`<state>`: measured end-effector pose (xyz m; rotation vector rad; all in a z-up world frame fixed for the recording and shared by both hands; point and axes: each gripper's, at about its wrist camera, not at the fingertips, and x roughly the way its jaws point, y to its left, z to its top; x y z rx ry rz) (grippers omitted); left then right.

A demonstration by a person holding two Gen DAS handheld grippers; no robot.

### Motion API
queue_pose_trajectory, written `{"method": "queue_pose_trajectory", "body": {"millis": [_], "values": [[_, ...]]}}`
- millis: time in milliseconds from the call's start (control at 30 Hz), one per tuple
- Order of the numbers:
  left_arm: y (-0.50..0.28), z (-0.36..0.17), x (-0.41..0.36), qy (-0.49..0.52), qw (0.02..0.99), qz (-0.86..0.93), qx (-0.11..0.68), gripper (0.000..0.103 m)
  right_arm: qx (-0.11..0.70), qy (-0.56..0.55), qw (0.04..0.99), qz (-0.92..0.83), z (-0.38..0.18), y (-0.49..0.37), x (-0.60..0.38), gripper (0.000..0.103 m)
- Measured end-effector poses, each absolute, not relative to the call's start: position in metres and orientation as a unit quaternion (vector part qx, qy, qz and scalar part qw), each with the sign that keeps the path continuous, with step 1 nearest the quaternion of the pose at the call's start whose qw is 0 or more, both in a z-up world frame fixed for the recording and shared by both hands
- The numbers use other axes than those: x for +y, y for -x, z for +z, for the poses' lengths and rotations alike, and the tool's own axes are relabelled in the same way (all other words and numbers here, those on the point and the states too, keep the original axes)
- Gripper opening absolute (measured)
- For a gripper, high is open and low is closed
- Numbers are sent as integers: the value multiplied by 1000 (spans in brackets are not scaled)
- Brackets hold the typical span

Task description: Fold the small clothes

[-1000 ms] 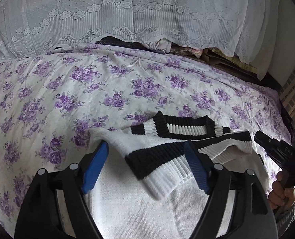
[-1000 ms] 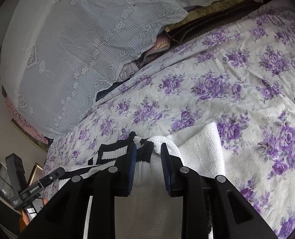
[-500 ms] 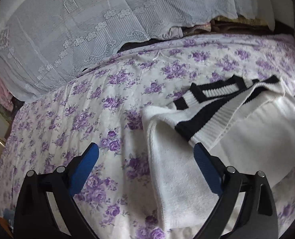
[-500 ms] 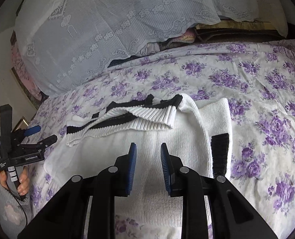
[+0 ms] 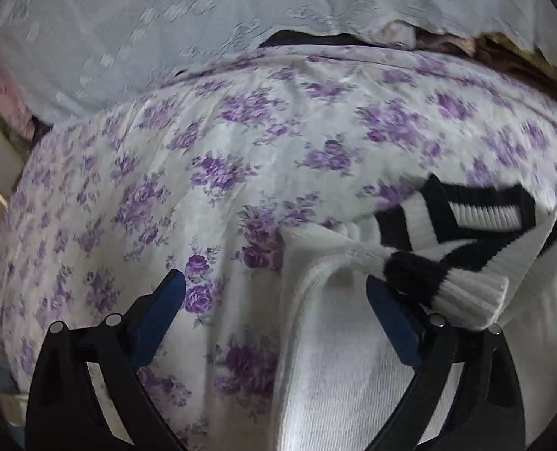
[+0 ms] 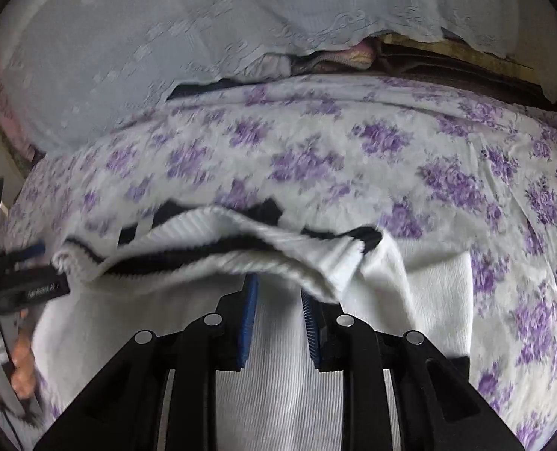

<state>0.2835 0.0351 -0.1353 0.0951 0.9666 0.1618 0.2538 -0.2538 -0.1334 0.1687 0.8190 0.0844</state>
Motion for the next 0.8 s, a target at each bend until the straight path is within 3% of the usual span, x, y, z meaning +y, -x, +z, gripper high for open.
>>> {"method": "queue_pose_trajectory", "body": {"millis": [100,333,467,533,567,700,800], "values": [[-281,-140,58,26,876,77,475,94,394,-165,902,64,-133,-263,-266,25],[-261,-131,54,25,891,51,451,94,378,-120,914,82,-138,-237,-241,26],[-272,-128,18,-64,890,94,441,98,372,-120,917,78,-131,-243,-237,26],[-287,-145,20,-63,878,108,463,98,378,-136,914,57,-136,-248,-248,40],[-293,-156,26,-54,868,115,480,99,394,-140,907,41,-144,-254,-256,41],[-293,-168,51,32,865,76,494,99,411,-194,890,40,-168,-262,-287,25],[-284,-155,46,11,879,91,469,99,384,-202,900,37,-154,-251,-288,26]]}}
